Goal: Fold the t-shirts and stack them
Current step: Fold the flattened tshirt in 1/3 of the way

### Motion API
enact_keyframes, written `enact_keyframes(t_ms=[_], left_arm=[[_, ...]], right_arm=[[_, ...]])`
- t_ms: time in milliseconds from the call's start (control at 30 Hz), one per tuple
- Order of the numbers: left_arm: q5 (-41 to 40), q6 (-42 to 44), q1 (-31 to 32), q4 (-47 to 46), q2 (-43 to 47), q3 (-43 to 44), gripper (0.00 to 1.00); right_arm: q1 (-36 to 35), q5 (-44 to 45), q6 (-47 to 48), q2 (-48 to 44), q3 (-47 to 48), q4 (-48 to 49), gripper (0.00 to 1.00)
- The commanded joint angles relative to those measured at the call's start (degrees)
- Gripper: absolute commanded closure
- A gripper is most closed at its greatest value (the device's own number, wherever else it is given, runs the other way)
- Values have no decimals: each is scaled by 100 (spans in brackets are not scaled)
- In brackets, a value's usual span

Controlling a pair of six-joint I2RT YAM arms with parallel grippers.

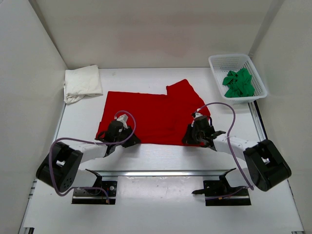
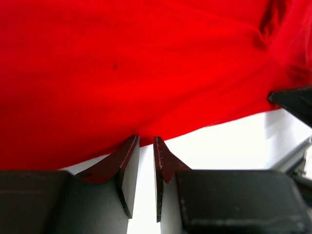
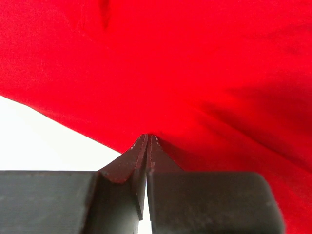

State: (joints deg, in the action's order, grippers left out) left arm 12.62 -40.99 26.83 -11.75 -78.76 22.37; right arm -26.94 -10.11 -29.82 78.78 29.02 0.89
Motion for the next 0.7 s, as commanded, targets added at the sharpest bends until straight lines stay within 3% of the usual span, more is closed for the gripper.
enact_keyframes(t_ms=[0,100,233,400,667], left_arm=[[74,-57,77,533,457,-600,70],[56,-172,16,656,1107,-866,64],[126,-146,-195,1007,1617,-428,60],[126,-111,-318,991,1488,162,60],[408,-207,-547,656,1196,119,62]], right_arm=[[-110,352,-67,-423,-536,-615,100],[4,247,-41,-829,-529,-782,100],[145,79,117,-865,225,-880,99],[206,-105,336,117,1034,-371,100],[189,-352,354,1621,2231,-168,100]])
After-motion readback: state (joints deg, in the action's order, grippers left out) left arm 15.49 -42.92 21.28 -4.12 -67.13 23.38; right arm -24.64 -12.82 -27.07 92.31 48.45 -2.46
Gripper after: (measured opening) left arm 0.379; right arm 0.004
